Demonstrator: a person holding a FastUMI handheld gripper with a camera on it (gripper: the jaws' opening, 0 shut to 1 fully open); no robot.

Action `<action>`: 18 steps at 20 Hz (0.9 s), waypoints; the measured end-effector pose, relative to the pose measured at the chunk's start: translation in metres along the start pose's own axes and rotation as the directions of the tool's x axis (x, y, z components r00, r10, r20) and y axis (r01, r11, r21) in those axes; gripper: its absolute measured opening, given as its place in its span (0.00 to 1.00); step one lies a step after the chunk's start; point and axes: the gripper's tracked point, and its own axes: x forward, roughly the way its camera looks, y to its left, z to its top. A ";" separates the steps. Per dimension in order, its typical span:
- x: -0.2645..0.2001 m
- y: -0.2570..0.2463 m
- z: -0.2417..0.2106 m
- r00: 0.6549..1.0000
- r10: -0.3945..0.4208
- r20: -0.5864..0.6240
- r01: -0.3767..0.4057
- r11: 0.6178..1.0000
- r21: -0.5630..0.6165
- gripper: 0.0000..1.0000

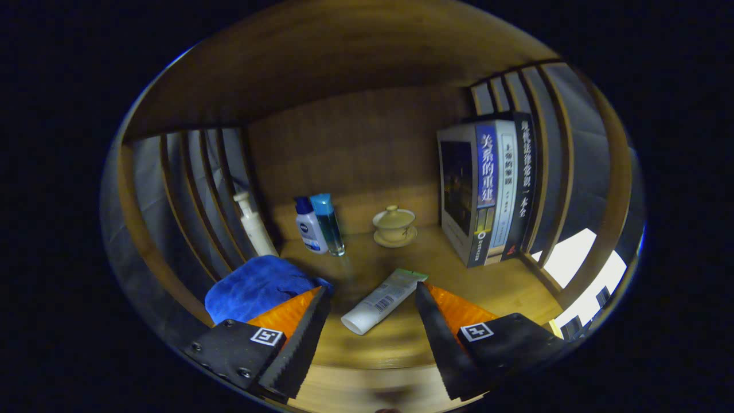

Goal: Pull open the drawer, take out the items inside it, and place them on the countertop above the cabinet.

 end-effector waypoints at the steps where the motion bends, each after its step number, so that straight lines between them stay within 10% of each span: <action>1: -0.012 0.006 0.002 1.000 0.012 0.026 -0.011 1.000 -0.006 0.97; 18: -0.169 0.069 -0.052 0.953 0.145 0.265 -0.094 0.976 -0.194 0.96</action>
